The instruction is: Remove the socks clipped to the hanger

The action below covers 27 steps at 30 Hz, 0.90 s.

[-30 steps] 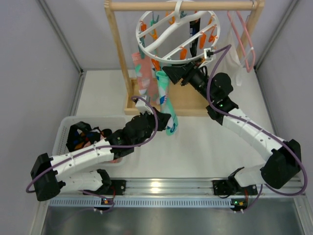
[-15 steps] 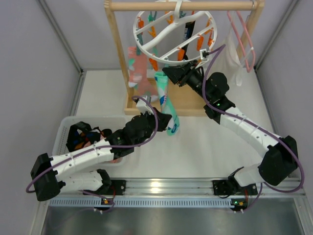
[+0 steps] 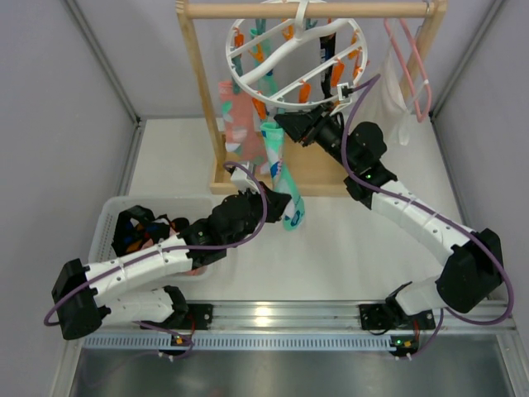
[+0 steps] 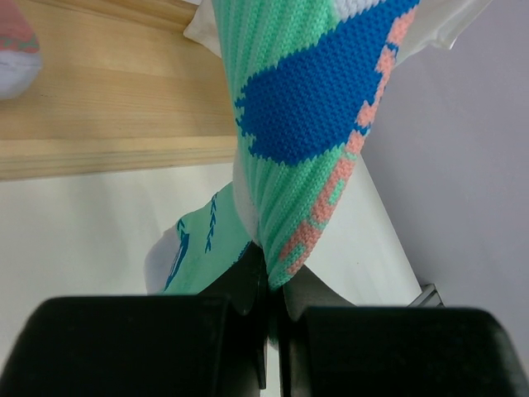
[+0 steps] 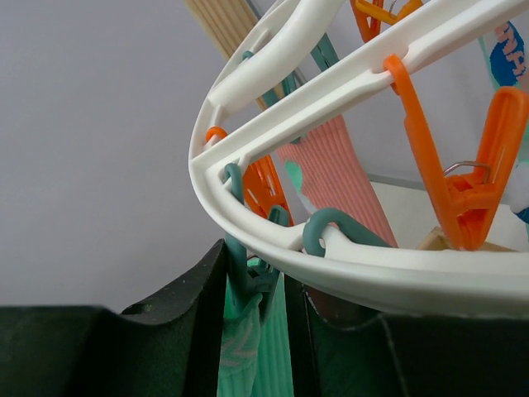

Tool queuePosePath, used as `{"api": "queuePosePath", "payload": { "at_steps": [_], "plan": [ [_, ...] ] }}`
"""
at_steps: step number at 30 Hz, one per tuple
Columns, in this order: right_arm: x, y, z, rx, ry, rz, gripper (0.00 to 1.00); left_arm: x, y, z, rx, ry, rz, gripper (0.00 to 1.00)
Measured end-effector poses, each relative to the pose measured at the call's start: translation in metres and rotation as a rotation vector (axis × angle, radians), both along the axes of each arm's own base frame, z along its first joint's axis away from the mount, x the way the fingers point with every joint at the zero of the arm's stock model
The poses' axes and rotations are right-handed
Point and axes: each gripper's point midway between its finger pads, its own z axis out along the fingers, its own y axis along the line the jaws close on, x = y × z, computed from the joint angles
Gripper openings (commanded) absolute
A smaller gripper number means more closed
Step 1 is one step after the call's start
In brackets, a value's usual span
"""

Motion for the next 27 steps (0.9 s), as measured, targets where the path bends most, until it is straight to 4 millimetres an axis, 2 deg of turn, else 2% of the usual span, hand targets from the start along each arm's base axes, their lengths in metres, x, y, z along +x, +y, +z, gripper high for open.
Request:
{"api": "queuePosePath", "payload": {
  "at_steps": [7,9,10,11,13,16,17,21,27],
  "plan": [
    [0.0010,-0.0001,0.0022,0.019,0.047,0.001,0.00,0.0008,0.0020,-0.0010,0.001,0.000,0.010,0.00],
    [0.0010,-0.0002,0.0029,0.029,0.067,0.002,0.11,0.0009,0.0044,-0.0031,0.003,0.001,0.017,0.00],
    [0.0010,0.0000,0.0023,0.036,0.081,0.005,0.24,0.0010,0.0047,-0.0031,0.003,0.001,0.019,0.00],
    [0.0007,0.0002,0.0024,0.044,0.091,0.008,0.27,0.0010,0.0049,-0.0031,0.003,0.001,0.019,0.00],
    [-0.0001,0.0008,0.0033,0.058,0.107,0.016,0.28,0.0008,0.0050,-0.0023,0.002,0.000,0.019,0.00],
    [-0.0019,0.0018,0.0062,0.077,0.119,0.031,0.37,0.0003,0.0052,-0.0011,0.000,-0.003,0.016,0.00],
    [-0.0019,0.0018,0.0069,0.086,0.127,0.032,0.45,-0.0002,0.0048,-0.0009,0.000,-0.004,0.011,0.00],
    [0.0001,0.0021,0.0072,0.109,0.145,0.033,0.54,-0.0030,0.0033,0.0000,0.005,-0.009,-0.010,0.00],
    [0.0025,0.0046,0.0080,0.134,0.150,0.042,0.56,-0.0067,0.0016,0.0026,0.003,-0.015,-0.035,0.00]
  ]
}}
